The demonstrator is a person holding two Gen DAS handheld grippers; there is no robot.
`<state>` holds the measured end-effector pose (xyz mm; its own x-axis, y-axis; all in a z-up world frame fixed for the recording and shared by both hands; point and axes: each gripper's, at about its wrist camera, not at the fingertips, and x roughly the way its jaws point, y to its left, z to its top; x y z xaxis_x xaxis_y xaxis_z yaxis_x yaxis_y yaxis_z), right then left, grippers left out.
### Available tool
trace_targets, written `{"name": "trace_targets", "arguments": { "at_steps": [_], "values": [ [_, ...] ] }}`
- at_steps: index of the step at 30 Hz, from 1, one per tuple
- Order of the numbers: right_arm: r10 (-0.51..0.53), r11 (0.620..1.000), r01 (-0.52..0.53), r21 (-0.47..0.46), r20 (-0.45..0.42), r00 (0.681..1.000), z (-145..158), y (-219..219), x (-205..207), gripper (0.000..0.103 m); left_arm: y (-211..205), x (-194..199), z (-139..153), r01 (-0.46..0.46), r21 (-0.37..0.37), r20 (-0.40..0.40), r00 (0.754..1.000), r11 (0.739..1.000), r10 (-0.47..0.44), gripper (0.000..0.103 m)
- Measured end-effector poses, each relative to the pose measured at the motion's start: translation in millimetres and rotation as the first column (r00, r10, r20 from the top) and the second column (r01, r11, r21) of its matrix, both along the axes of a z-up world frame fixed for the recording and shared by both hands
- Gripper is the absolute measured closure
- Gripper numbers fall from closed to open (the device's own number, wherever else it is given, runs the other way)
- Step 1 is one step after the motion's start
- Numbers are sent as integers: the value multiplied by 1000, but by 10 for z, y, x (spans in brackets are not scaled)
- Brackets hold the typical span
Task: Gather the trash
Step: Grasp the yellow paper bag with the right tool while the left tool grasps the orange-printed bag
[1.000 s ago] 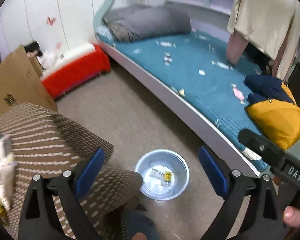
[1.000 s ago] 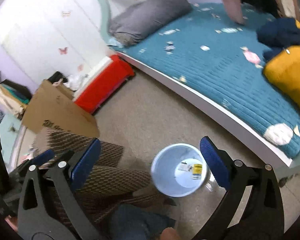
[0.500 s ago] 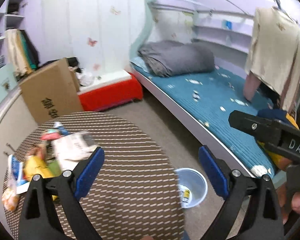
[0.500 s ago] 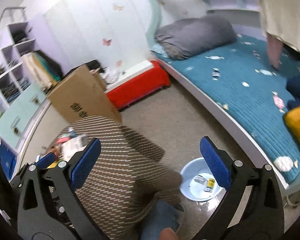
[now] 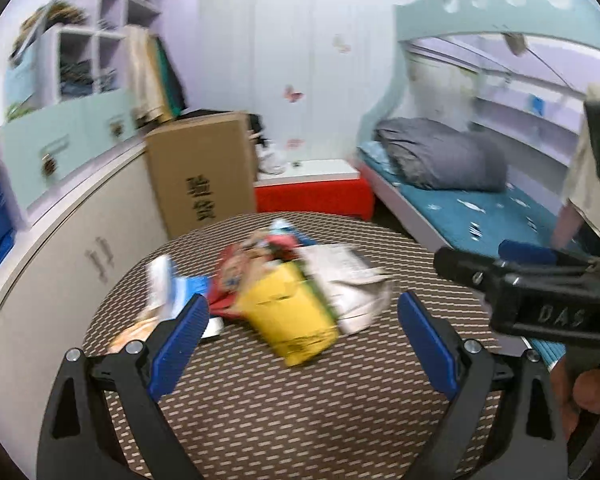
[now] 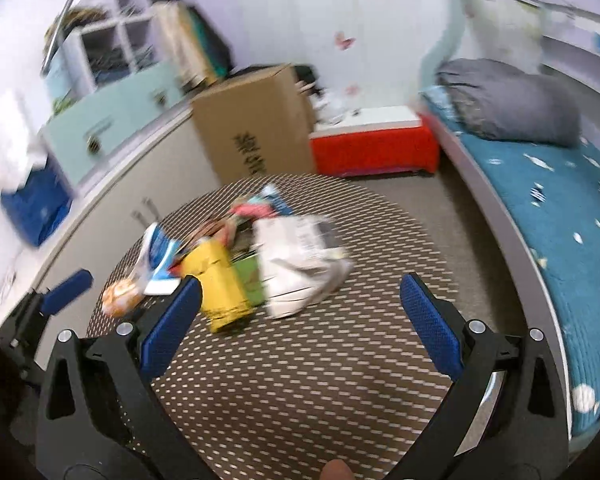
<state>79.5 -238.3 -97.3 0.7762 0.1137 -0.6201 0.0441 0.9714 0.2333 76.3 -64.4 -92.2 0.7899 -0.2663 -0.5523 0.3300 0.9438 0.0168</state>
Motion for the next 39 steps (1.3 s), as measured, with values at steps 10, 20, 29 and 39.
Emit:
{"name": "trace_targets", "arguments": {
  "at_steps": [10,20,29,39],
  "values": [
    [148,987,-155,-48,-119,982,-438,636,491,6,1080,309,-416,-206,15,-79,975,978,207,10],
    [231,957,-263,-121,-225,947,-772,990,947,36,1525,935,-943,-170,112,-183,965,979,188,10],
    [253,965,-261,-16,-203,946,-701,799,876,62,1471,1289,-1119,-53,65,-308,949,997,70,55],
    [268,952,-244,186,-111,957,-524,325,495,63,1571,629,-1029,-124,24,-287,950,992,126,59]
  ]
}}
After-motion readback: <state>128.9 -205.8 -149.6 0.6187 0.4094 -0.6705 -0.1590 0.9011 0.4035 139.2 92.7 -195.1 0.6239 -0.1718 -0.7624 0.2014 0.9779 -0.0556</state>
